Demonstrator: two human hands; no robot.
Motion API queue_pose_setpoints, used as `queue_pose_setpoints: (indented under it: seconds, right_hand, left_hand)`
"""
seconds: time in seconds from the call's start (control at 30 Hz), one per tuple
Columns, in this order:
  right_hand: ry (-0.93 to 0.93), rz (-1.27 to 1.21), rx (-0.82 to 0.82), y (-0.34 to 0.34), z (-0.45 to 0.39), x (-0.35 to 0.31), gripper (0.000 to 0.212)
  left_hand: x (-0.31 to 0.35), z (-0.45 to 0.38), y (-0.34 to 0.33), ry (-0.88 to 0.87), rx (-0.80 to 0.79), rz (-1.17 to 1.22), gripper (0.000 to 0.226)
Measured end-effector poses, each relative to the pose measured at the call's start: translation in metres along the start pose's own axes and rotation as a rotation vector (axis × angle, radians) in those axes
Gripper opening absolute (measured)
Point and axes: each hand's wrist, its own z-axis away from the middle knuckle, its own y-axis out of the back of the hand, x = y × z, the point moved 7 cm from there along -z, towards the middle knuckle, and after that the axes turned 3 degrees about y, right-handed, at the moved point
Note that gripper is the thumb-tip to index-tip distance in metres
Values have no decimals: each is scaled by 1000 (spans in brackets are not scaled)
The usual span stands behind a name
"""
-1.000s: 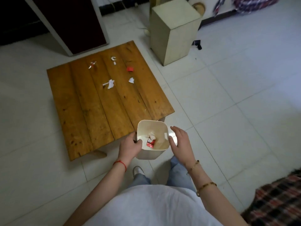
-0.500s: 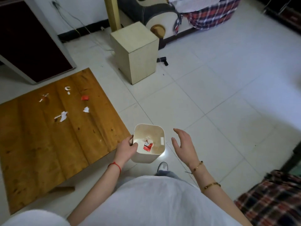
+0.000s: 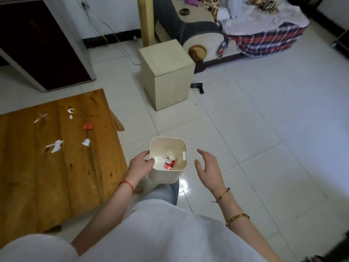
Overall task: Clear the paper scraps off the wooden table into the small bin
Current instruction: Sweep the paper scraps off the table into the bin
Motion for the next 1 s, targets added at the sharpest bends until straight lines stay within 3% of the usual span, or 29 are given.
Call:
queue_pose_setpoints:
  seconds: [0.47,0.77,1.0]
  right_hand:
    - [289,32,-208,-5,-301,-87,41]
    - [585,115,-480,-69,-411,-174,40]
    - [923,182,-754,-140,-463,-244,39]
  left_hand:
    - [96,-156,84,149,225,228,52]
    - [95,-182,120,361,350,434,51]
    - [87,-186,120,578,624,715,44]
